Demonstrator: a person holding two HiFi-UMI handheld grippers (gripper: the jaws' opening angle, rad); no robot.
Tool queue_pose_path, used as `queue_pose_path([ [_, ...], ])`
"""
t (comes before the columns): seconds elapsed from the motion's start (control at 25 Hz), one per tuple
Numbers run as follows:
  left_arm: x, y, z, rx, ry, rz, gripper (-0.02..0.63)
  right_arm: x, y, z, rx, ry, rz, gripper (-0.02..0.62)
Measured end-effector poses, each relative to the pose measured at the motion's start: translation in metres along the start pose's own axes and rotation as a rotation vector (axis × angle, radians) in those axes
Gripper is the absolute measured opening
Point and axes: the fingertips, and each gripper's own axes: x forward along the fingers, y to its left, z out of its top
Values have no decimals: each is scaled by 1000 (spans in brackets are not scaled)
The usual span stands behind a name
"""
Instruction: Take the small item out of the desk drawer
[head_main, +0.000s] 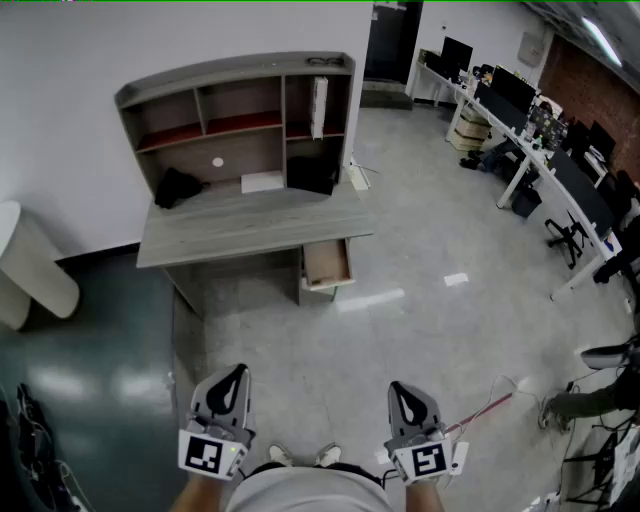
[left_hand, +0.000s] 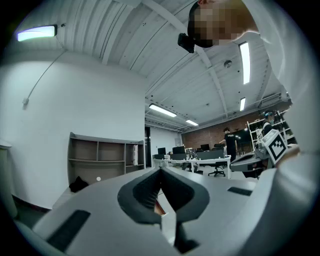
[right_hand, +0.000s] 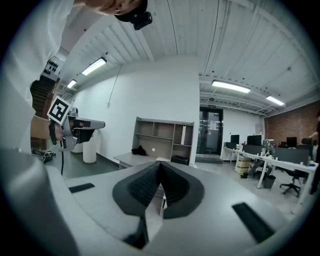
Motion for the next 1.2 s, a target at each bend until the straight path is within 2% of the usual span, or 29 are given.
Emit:
queue_pose_path([
  [0.2, 3, -9, 0, 7, 8, 17, 17, -5, -9, -3, 14, -9, 15, 21],
  [0.36, 5, -21, 0, 15, 12, 36, 17, -11, -16, -8, 81, -32, 83, 22],
  [0.52, 5, -39, -2, 29, 13, 59, 17, -16, -26, -26, 58, -4, 119, 23],
  [0.76, 7, -47, -24, 21, 76, 88, 17, -10, -37, -48, 82, 27, 149, 23],
  [0.96, 43, -33, -35, 3, 80, 81, 17, 25, -50, -44, 60, 32, 156, 23],
  [1.2, 119, 7, -49, -47, 58, 36, 17, 93, -76, -35, 35, 68, 118, 23],
])
